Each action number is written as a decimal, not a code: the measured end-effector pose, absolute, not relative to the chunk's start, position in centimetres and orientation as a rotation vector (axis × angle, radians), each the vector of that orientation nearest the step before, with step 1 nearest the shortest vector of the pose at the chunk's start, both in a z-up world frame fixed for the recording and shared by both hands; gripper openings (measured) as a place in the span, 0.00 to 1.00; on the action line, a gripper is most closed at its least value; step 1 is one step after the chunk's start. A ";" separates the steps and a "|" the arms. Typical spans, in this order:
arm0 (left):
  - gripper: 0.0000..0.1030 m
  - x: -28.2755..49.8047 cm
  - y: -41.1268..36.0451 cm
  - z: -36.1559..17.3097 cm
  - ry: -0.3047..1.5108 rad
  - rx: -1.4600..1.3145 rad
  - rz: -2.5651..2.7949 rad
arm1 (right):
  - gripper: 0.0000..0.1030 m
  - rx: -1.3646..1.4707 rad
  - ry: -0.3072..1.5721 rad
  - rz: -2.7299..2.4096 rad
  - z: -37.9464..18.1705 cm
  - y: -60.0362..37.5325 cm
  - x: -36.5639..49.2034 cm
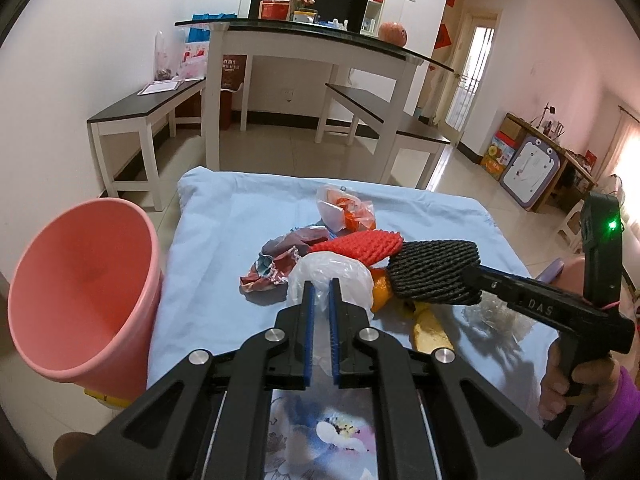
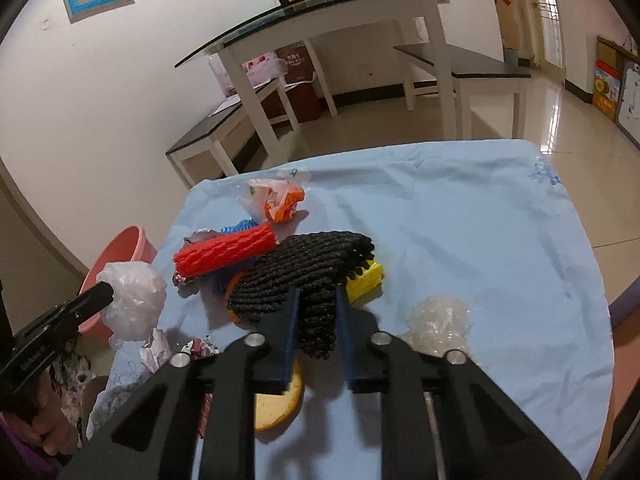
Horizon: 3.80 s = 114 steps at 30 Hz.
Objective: Collect trash
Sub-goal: 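Close the left gripper on the white plastic bag while the right gripper grasps the black foam net, then carry both held items over the pink bucket and open both grippers, then move the left gripper to the crumpled red-white wrapper and close on it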
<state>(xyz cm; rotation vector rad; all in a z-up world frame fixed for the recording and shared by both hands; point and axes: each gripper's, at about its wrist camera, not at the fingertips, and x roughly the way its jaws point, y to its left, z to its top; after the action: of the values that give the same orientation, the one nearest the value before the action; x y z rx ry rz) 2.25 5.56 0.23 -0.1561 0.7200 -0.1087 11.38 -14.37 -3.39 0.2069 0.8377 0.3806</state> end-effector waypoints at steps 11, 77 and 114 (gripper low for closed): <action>0.06 1.1 6.2 2.2 0.649 -0.168 -0.115 | 0.11 0.160 0.661 0.316 1.6 -15.4 9.0; 0.37 -3.3 22.3 0.6 0.632 -0.283 0.349 | 0.48 -0.150 0.710 0.808 1.3 15.7 9.8; 0.37 0.0 5.8 0.9 0.725 -0.152 -0.094 | 0.53 0.060 0.692 0.422 2.9 -10.9 8.7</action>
<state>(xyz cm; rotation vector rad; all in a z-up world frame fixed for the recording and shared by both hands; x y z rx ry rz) 0.05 5.79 0.89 -0.1523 0.7249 -0.0945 8.71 -10.89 2.90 0.0603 0.6919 0.4222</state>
